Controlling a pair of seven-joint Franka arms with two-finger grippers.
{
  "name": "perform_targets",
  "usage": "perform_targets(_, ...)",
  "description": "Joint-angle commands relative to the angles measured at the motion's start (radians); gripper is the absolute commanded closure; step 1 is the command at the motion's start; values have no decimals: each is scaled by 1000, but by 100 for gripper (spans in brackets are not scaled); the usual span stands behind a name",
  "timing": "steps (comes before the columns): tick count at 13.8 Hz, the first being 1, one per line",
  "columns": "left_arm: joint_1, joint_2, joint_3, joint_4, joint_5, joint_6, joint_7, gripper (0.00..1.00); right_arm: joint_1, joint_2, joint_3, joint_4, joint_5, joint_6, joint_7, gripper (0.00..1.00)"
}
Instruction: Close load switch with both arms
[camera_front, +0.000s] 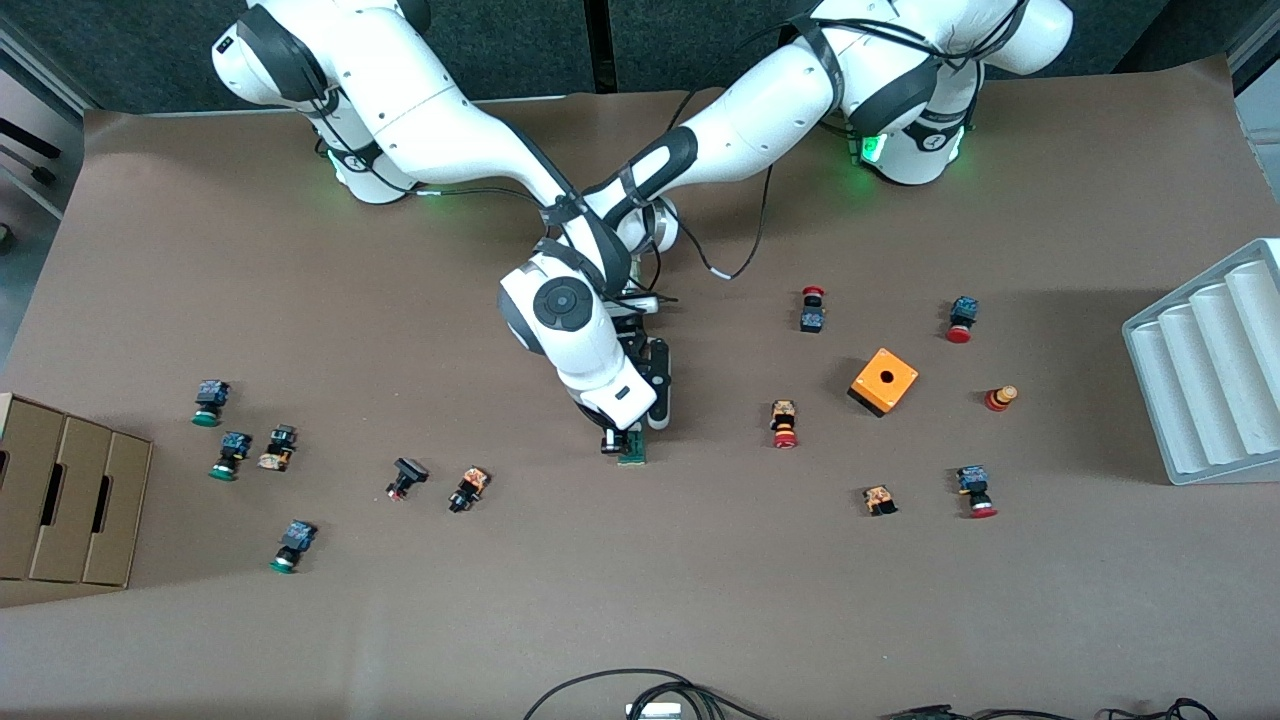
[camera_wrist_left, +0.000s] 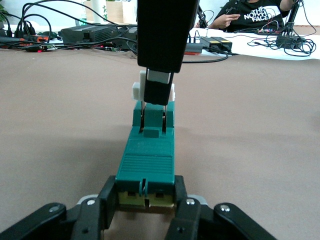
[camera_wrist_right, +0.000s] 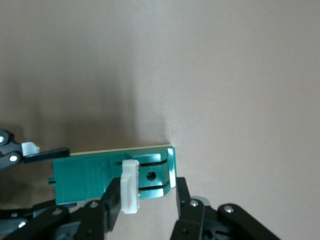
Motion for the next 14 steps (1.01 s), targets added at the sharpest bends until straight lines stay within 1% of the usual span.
perform_targets(1, -4, -4, 9, -1, -7, -4, -9, 78, -2, 13, -1, 22, -26, 18, 11, 50)
perform_targets(8, -2, -5, 9, -1, -7, -2, -9, 78, -3, 23, -1, 68, -29, 18, 7, 52)
perform_targets(14, -2, -5, 9, -1, -7, -2, -9, 78, -7, 36, -1, 76, -31, 18, 5, 52)
